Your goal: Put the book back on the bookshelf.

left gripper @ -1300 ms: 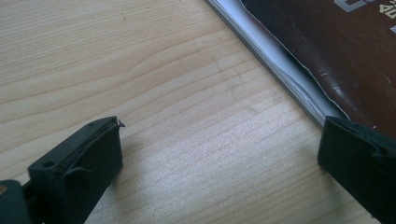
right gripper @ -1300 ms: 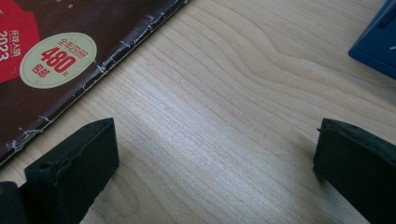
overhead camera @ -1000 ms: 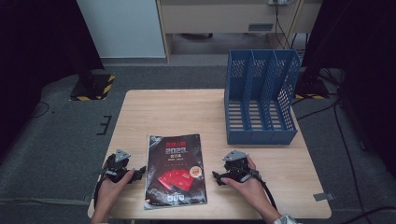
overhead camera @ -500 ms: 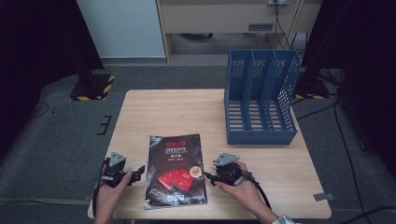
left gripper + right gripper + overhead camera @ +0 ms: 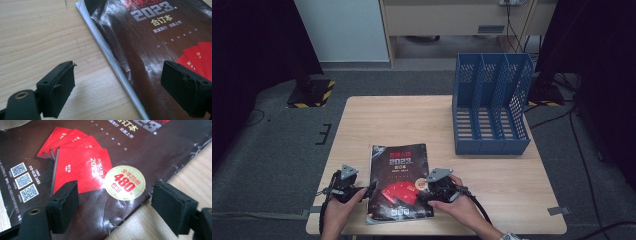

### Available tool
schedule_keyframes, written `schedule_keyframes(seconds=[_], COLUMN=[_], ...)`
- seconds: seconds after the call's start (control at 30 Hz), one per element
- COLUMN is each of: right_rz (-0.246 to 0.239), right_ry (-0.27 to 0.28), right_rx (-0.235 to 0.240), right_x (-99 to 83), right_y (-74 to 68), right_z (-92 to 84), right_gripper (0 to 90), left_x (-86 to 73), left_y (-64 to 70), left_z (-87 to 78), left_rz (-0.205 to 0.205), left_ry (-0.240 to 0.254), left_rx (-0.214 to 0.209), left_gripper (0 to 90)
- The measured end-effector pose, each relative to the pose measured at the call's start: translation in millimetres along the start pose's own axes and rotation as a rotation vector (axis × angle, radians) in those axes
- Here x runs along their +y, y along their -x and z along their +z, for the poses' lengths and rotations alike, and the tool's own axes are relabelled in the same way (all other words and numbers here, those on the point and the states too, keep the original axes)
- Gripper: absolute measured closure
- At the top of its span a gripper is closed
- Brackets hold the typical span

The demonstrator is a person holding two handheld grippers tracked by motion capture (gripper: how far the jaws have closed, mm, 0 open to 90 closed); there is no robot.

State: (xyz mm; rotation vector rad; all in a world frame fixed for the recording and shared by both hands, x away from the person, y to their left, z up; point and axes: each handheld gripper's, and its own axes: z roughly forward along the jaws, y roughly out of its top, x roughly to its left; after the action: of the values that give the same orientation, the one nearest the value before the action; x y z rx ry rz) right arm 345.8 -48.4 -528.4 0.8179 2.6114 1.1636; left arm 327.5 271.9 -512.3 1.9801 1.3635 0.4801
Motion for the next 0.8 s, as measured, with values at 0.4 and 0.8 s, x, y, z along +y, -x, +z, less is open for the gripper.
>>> schedule_keyframes(seconds=[0.4, 0.8], right_rz=[0.009, 0.01], right_ry=[0.023, 0.023], right_rx=[0.0, -0.005], right_x=[-7.7, -7.9], right_y=[-2.8, -3.6], right_z=[4.9, 4.8], right_gripper=[16.9, 17.0], left_x=[1.3, 3.6], left_y=[6.1, 8.0], left_z=[19.1, 18.8], left_rz=[0.018, -0.031], left_ry=[-0.055, -0.016], left_rx=[-0.027, -0.089], left_gripper=[20.9, 40.0])
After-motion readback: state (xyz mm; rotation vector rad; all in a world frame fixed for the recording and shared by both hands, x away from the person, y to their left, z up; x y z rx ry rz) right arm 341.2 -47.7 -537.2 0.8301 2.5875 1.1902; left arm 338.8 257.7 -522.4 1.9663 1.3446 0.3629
